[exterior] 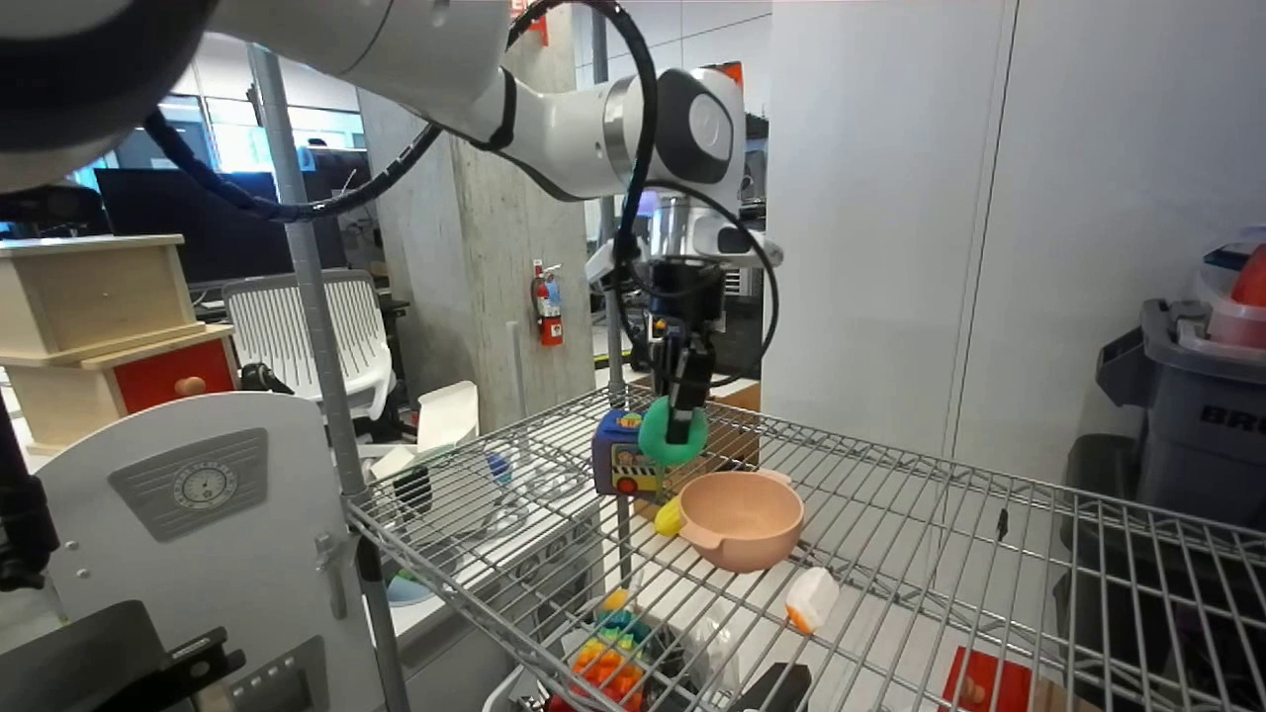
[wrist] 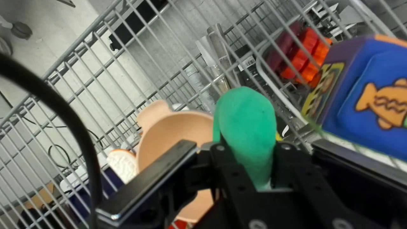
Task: Remove the plush toy in the bowl and put the other toys in the bowl
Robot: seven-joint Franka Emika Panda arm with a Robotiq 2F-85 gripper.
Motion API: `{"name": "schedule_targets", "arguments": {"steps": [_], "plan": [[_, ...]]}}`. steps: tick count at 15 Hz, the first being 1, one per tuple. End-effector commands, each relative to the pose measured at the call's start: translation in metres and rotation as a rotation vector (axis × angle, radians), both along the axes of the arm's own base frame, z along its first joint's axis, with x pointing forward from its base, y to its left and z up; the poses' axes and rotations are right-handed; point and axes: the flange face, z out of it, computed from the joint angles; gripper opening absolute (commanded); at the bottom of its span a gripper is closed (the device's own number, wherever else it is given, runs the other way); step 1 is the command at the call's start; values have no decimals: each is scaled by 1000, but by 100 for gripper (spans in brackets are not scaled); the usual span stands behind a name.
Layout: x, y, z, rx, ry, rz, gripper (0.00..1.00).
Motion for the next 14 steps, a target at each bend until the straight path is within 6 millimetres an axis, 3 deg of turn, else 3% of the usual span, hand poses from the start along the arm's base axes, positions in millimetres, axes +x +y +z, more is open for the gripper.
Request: {"name": "schedule_targets", "arguments": {"steps": [1, 5, 8, 10, 14], "plan": [[4, -58, 16, 23, -14, -58, 6], [1, -121, 11, 37, -9, -104, 6], [-2, -149, 11, 41, -7, -114, 6], [-3, -153, 11, 44, -6, -106, 6], [0, -130, 9, 41, -5, -65, 6]]}}
